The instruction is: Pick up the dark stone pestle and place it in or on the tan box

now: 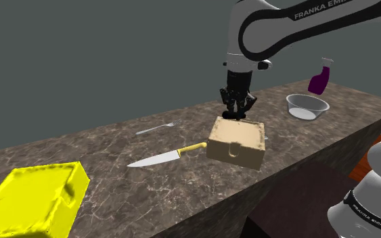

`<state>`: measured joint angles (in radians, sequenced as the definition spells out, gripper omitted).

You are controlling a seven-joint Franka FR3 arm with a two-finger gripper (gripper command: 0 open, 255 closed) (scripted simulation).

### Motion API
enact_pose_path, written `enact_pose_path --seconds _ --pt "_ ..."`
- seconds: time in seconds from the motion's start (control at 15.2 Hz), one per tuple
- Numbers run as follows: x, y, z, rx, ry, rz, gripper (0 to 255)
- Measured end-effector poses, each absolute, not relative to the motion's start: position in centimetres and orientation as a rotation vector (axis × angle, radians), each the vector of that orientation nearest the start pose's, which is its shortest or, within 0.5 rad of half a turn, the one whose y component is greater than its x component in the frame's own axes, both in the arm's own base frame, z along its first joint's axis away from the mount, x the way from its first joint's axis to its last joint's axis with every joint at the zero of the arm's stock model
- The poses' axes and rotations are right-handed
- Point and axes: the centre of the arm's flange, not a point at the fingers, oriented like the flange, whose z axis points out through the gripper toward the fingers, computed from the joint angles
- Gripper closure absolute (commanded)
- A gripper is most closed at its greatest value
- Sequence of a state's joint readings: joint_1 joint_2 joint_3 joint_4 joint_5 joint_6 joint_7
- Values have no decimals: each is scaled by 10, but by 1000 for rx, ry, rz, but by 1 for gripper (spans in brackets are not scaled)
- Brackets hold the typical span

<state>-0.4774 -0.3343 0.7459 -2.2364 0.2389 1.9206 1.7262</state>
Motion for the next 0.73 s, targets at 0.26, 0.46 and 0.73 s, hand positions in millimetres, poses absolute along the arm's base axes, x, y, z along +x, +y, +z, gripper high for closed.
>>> enact_pose_path --seconds 0.26,0.46,0.73 --pt "440 125 451 -2242 2265 47 255" --pt "440 123 436 -2243 2265 47 255" --pt "439 123 414 -2243 2265 47 255"
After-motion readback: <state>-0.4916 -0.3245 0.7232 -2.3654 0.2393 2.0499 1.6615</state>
